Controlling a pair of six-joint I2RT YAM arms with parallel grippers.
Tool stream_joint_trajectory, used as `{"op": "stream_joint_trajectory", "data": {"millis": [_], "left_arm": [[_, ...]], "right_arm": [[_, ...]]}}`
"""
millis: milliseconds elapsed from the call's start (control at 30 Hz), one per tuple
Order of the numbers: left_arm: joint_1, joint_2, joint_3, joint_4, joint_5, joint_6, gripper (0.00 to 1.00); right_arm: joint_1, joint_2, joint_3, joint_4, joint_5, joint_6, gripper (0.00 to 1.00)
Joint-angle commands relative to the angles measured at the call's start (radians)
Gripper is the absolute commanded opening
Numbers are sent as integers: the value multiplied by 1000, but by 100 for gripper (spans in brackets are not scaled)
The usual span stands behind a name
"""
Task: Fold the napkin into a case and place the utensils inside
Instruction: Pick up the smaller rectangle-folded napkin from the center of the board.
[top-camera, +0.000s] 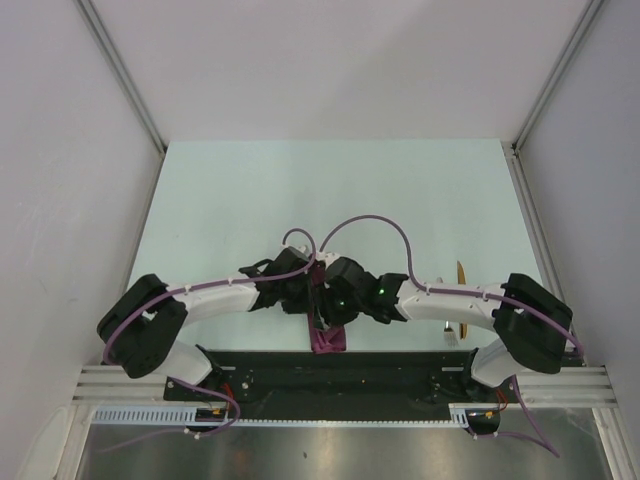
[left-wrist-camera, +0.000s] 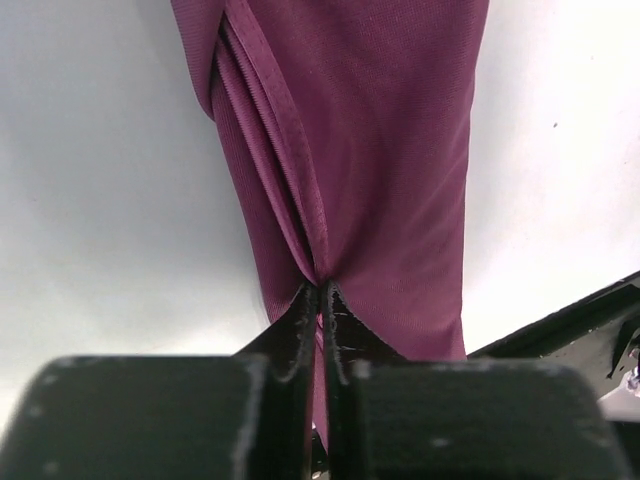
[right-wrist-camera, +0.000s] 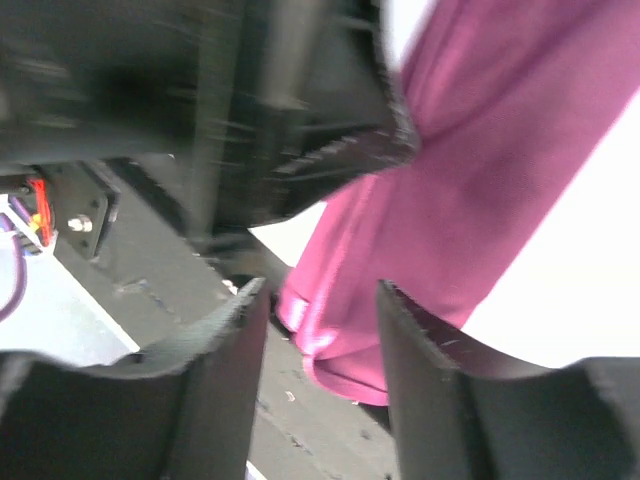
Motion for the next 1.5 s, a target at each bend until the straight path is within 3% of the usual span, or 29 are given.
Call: {"op": "stream_joint_trajectory", "data": {"millis": [0, 333, 667, 900, 1200, 1333, 1467], "left_arm": [[-2, -32, -21, 14, -25, 31, 0], [42, -55, -64, 74, 59, 22, 0], [80, -58, -118, 143, 119, -12, 0], [91, -84, -124, 140, 125, -7, 0], [91, -93, -141, 152, 139, -16, 0], [94, -99, -141, 144, 135, -13, 0], [96, -101, -141, 143, 131, -6, 0]], "right_arm": [[30, 9, 71, -56, 60, -39, 55], [133, 143, 102, 3, 163, -4, 62], [264, 201, 156, -93, 351, 50, 61], [291, 207, 154, -119, 425, 51, 61], [334, 350, 305, -281, 575, 33, 60], [345, 355, 309, -312, 612, 50, 56], [374, 335, 319, -326, 658, 27, 59]]}}
